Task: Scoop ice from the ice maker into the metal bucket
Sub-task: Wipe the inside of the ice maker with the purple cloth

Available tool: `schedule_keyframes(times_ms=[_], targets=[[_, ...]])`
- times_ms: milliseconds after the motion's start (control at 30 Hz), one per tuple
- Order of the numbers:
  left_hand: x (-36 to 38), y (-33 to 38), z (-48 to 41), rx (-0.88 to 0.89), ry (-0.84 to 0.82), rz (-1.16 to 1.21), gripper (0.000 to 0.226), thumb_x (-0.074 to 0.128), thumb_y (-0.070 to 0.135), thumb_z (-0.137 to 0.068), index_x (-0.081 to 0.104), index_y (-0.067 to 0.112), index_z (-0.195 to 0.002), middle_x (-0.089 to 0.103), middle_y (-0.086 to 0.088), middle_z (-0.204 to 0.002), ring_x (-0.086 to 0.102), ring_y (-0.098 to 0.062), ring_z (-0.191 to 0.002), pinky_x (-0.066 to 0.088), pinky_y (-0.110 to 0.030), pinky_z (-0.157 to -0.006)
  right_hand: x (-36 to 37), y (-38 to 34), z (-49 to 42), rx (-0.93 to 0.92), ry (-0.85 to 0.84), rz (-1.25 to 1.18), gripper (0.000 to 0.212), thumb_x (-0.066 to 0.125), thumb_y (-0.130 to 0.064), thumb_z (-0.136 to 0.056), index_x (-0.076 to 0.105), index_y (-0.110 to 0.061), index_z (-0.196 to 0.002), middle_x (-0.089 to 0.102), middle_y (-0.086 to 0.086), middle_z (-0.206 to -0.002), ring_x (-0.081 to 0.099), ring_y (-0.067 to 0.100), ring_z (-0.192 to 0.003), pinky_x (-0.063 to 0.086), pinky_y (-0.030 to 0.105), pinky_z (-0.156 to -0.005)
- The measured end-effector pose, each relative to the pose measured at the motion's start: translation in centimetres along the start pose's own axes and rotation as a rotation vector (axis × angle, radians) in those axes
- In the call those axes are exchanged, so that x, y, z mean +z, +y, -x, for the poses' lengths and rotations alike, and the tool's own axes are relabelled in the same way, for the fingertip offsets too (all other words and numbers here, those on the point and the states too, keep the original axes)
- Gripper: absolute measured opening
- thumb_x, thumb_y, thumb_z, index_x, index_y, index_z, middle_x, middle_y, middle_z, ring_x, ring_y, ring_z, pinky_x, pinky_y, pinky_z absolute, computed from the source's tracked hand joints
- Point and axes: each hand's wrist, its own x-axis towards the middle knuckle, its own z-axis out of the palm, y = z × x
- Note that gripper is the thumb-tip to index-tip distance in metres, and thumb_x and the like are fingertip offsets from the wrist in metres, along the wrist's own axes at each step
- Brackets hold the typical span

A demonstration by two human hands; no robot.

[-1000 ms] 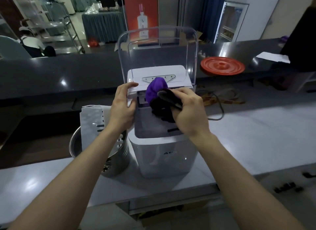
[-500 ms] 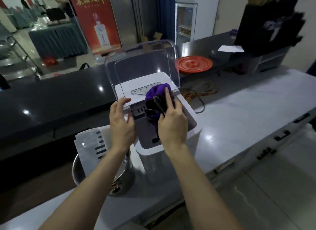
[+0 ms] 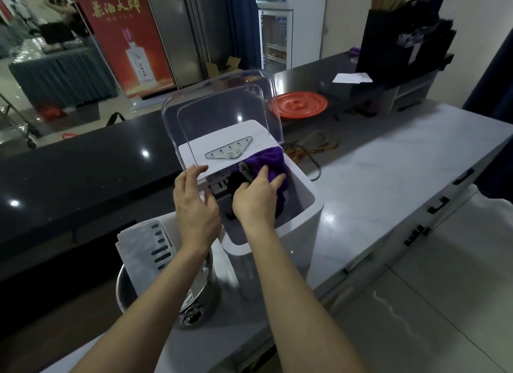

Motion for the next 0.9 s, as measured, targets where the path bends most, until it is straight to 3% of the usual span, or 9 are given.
schedule_keyframes(times_ms=[300,400,533,733,833,900], targets=[[0.1,0.2,-0.1,-0.015,0.014,-0.03,0.056,0.056,0.002,-0.095,0.055,0.039,-0.136,0.048,0.011,-0.146,0.055,-0.02,-0.135,0.055,-0.053,-0.103,0.9,-0.6,0.0,0.076,-0.037,-0.065,0.053,0.049,-0.014,-0.105,0.039,-0.018,-0.157,0.035,0.022,-0.158,0.055,0.042,-0.129,0.047,0.046,-0.105],[0.0,0.1,-0.1,-0.008,0.004,-0.039,0.056,0.056,0.003,-0.096,0.055,0.04,-0.138,0.046,0.011,-0.15,0.053,-0.019,-0.139,0.054,-0.052,-0.105,1.1,-0.2,0.8,0.067,-0.038,-0.168,0.057,0.049,-0.011,-0.107,0.035,-0.018,-0.162,0.027,0.02,-0.164,0.05,0.039,-0.137,0.044,0.044,-0.112],[-0.2,0.0,0.0,0.008,-0.01,-0.042,0.056,0.055,0.002,-0.096,0.054,0.038,-0.139,0.044,0.009,-0.153,0.049,-0.019,-0.142,0.051,-0.049,-0.109,-0.2,-0.5,-1.4,0.206,0.013,-0.278,0.062,0.043,-0.004,-0.107,0.028,-0.014,-0.167,0.008,0.014,-0.173,0.041,0.037,-0.147,0.038,0.039,-0.116],[0.1,-0.1,0.0,0.004,-0.013,-0.071,0.056,0.054,0.003,-0.098,0.053,0.038,-0.142,0.038,0.008,-0.16,0.043,-0.017,-0.15,0.051,-0.048,-0.111,-0.1,-0.1,-0.9,0.22,-0.033,-0.253,0.065,0.049,0.0,-0.1,0.036,-0.016,-0.162,0.025,0.016,-0.157,0.061,0.04,-0.118,0.054,0.038,-0.092],[0.2,-0.1,-0.2,-0.017,-0.01,-0.074,0.058,0.055,0.002,-0.097,0.053,0.037,-0.144,0.037,0.008,-0.16,0.042,-0.017,-0.151,0.049,-0.048,-0.114,0.5,0.1,-0.3,0.274,-0.13,-0.25,0.054,0.051,-0.005,-0.098,0.043,-0.004,-0.151,0.038,0.024,-0.152,0.062,0.036,-0.101,0.06,0.047,-0.094],[0.1,-0.2,-0.1,-0.005,-0.02,-0.076,0.058,0.055,0.002,-0.097,0.053,0.036,-0.144,0.037,0.008,-0.16,0.041,-0.016,-0.151,0.048,-0.047,-0.116,0.4,0.7,-0.2,0.285,-0.125,-0.28,0.059,0.049,-0.003,-0.099,0.038,-0.004,-0.157,0.041,0.024,-0.154,0.061,0.035,-0.104,0.058,0.043,-0.095]])
